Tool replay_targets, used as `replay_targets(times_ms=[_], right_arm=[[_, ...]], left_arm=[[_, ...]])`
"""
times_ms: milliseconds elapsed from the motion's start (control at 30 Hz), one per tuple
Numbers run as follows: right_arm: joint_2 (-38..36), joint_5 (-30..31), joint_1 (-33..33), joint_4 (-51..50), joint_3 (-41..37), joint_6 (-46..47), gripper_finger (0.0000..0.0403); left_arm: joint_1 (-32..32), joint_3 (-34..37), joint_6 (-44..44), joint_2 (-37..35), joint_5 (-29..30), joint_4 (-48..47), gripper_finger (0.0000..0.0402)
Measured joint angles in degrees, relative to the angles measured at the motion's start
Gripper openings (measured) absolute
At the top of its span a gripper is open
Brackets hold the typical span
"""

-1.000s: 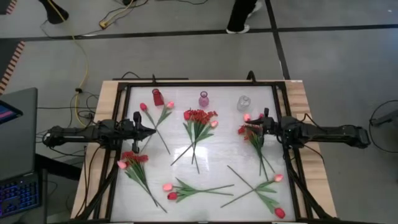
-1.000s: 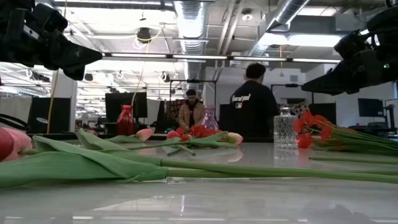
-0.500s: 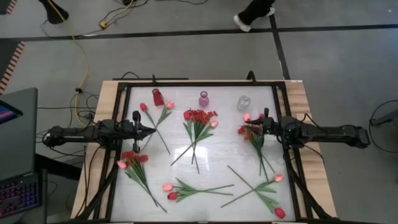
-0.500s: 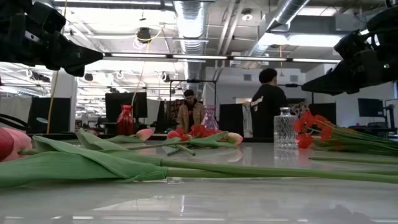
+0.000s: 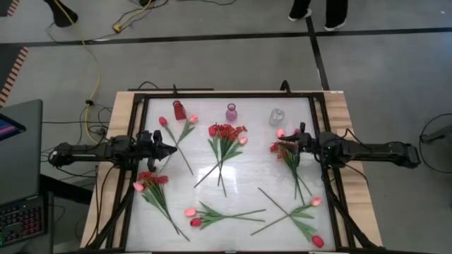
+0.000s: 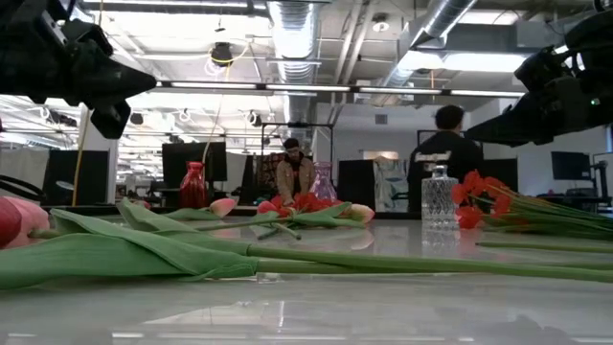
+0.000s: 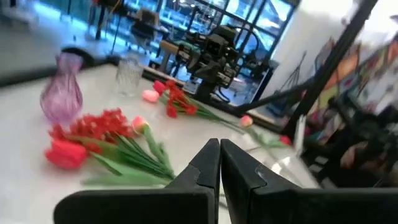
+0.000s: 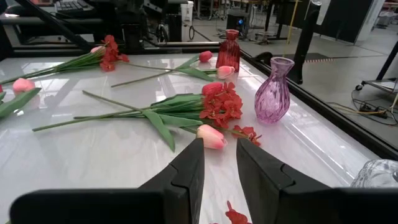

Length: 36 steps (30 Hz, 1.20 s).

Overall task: Sort flowers into vase by color
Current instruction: Put the pink tulip into the red vase

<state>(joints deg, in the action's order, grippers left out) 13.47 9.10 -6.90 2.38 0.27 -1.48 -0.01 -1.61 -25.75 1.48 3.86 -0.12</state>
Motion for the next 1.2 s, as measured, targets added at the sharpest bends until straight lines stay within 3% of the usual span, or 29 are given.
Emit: replay_targets(times_ms=[267, 467, 533, 733, 967, 1200], right_arm=[[0.0, 1.6, -0.6, 5.1, 0.5, -3.3, 0.0123], [1.3, 1.6, -2.3, 5.7, 2.5, -5.9, 0.0123], [2.7, 1.6, -2.4, 5.2, 3.0, -5.2, 0.0123], [9.6, 1.6, -2.3, 5.2, 7.1, -3.1, 0.0123], [19.6, 1.6, 1.3, 3.5, 15.2, 0.0, 0.0123], [27.8, 1.5, 5.3, -2.4, 25.9, -0.3, 0.0123]], left_arm=[[0.0, 0.0, -3.5, 0.0, -4.8, 0.0, 0.0000], [0.0, 0.0, -6.4, 0.0, 8.8, 0.2, 0.0000], [0.0, 0.0, -6.9, 0.0, 9.7, 0.3, 0.0000], [0.0, 0.0, -1.8, 0.0, 0.7, 2.3, 0.0000], [0.0, -0.7, 3.5, 0.3, -1.0, 5.4, 0.0000], [0.0, -12.6, 11.4, 9.6, -0.3, -2.5, 0.0000]])
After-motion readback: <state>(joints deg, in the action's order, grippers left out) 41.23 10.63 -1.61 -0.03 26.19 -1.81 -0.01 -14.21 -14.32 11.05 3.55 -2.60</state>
